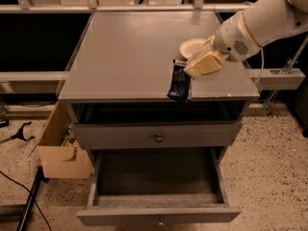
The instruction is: Place rxbar blueberry into middle drawer
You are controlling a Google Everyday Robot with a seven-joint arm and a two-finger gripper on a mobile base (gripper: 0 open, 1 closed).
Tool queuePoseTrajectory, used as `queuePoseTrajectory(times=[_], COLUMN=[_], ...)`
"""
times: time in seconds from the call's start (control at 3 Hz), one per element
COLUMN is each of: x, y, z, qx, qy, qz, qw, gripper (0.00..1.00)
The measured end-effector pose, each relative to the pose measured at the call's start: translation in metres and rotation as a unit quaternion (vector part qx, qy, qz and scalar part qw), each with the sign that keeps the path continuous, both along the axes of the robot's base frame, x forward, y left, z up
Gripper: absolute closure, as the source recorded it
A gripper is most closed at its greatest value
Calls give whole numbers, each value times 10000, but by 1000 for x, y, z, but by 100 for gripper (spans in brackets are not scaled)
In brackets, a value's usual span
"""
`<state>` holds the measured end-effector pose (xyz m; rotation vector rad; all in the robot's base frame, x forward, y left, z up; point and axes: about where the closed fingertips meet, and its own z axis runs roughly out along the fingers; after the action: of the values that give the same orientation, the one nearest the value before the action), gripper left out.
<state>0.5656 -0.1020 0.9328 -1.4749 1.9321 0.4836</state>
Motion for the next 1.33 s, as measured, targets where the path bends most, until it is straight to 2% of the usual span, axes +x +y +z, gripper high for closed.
queuePoseTrajectory(times=[0.33,0.67,1.33], x=[0,-7,-31], y=[0,-2,-23], z=[0,-19,-54], qx=[-1,-138,-194], qy=[0,-13,-45], qz=[1,132,82], qw=[10000,9998,9998], gripper=[100,100,100])
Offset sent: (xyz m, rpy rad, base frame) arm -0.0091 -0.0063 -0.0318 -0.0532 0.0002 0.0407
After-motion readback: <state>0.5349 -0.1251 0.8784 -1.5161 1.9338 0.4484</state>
